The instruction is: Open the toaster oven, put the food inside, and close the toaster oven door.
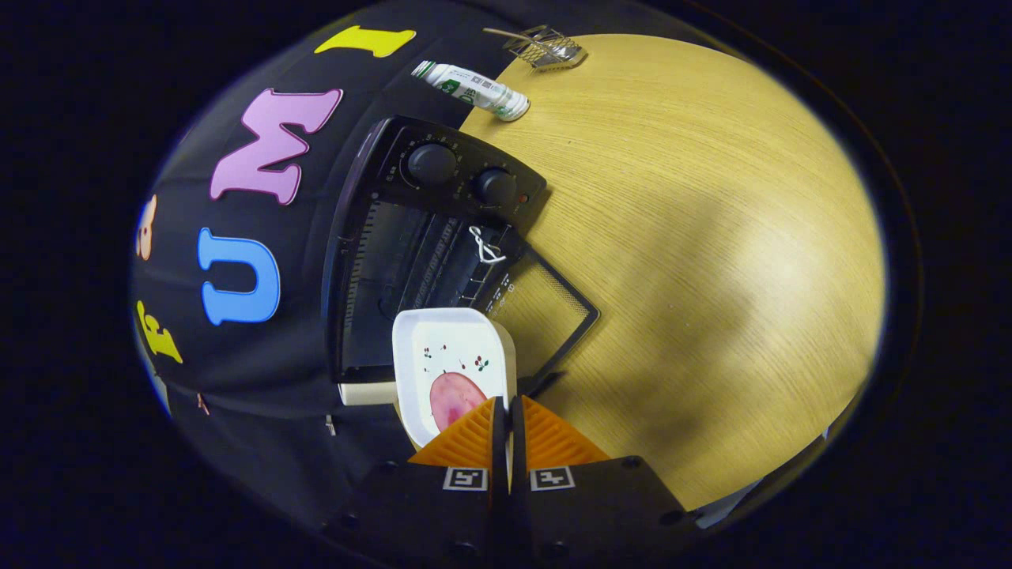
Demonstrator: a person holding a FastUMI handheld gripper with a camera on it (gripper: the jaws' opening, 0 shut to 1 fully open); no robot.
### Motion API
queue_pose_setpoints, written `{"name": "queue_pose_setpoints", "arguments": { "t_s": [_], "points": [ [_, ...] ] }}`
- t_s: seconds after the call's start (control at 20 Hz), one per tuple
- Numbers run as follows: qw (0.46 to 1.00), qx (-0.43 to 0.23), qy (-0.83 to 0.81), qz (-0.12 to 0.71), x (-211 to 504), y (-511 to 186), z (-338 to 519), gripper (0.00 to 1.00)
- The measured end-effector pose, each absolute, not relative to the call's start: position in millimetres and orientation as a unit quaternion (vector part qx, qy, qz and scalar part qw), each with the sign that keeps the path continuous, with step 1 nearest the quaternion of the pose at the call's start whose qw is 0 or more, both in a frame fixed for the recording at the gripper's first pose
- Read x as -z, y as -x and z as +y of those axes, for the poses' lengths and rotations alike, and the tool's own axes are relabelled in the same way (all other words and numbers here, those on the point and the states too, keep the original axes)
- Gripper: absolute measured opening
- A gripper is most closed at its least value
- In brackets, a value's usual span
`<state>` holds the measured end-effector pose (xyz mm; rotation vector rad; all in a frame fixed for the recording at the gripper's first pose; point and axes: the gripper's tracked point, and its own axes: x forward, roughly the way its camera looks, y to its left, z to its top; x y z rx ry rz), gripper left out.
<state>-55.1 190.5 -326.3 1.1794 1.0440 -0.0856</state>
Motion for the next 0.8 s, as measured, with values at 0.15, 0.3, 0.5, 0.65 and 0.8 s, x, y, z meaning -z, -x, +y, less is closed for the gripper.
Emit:
{"name": "queue_pose_setpoints", "arguments": {
  "t_s": [0.15, 0.3, 0.5, 0.65, 0.8],
  "points": [
    [0.693, 0.088, -0.563, 0.441, 331.0, 31.0, 205.2, 0.05],
    [0.68, 0.126, -0.587, 0.422, 338.2, 11.0, 221.3, 0.05],
    [0.655, 0.165, -0.616, 0.405, 343.5, -13.8, 241.4, 0.05],
    [0.643, 0.193, -0.633, 0.385, 348.3, -31.7, 246.9, 0.05],
    [0.638, 0.218, -0.644, 0.361, 350.3, -50.2, 246.9, 0.05]
  ]
}}
